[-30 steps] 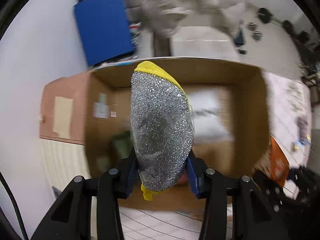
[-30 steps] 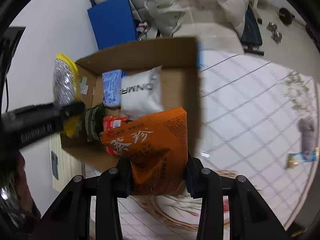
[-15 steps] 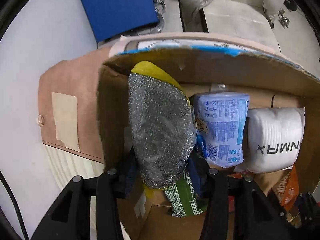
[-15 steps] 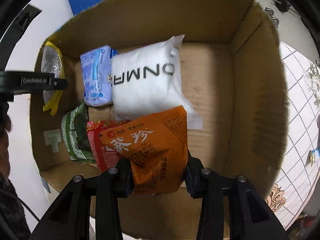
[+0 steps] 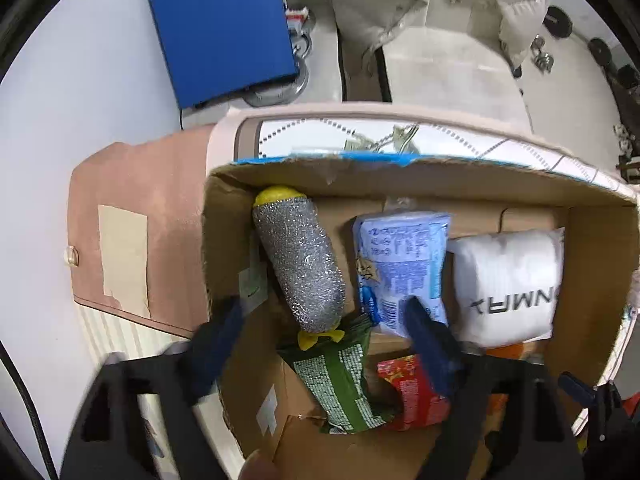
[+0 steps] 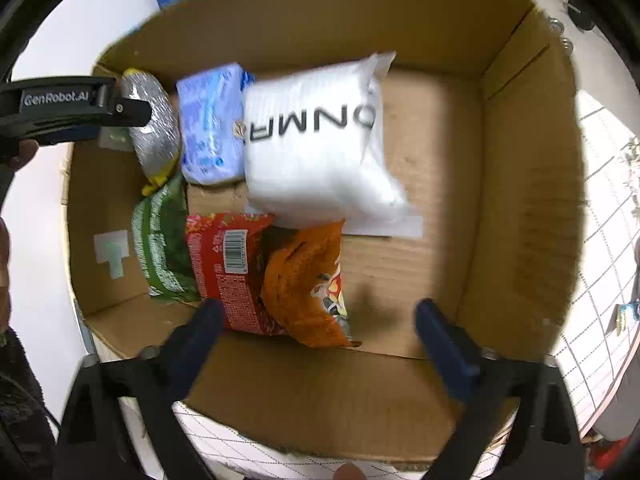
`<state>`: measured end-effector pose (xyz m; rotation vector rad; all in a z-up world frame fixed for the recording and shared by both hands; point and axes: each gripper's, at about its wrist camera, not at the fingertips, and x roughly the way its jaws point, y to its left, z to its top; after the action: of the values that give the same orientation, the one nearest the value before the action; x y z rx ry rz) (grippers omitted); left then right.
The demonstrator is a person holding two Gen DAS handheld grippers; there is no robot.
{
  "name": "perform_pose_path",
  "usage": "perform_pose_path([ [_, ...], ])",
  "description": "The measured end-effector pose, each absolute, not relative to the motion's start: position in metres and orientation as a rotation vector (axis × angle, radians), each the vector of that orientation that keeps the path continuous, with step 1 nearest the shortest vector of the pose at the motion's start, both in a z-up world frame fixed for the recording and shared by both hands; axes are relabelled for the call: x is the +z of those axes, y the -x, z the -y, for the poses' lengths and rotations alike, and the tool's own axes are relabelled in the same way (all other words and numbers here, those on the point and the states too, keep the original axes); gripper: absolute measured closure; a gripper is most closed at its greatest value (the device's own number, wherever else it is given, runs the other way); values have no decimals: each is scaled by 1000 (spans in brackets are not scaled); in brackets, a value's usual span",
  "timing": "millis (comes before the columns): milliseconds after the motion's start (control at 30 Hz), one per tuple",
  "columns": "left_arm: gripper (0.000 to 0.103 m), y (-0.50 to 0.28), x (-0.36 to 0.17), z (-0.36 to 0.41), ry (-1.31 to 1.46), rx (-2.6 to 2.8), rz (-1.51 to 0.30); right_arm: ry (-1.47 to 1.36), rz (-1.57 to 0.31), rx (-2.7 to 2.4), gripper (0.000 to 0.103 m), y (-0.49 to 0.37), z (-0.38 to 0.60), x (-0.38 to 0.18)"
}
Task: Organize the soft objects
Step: 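Place the foil item and orange bag into the box, opening both tools, then grasp the lilac cloth with the left tool while the right grasps the blue Nestlé tube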
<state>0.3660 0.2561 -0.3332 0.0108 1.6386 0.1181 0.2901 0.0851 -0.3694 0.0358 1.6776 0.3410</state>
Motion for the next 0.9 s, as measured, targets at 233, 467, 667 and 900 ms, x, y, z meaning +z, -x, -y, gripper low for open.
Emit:
perform_pose_path([
  [233, 3, -334, -293, -251, 75, 100, -1537, -5, -1594, 284, 0, -281, -72, -339],
  [467, 3, -263, -255, -229, 84, 94, -1421, 13, -1471, 199, 0, -253, -43, -299],
  [667, 3, -213, -235, -219, 104, 118, -1360, 23, -1409, 179, 0, -217, -27, -266],
  [900, 3, -170, -200, -213, 100, 166, -1256, -7, -1335, 201, 0, -180, -16, -225],
])
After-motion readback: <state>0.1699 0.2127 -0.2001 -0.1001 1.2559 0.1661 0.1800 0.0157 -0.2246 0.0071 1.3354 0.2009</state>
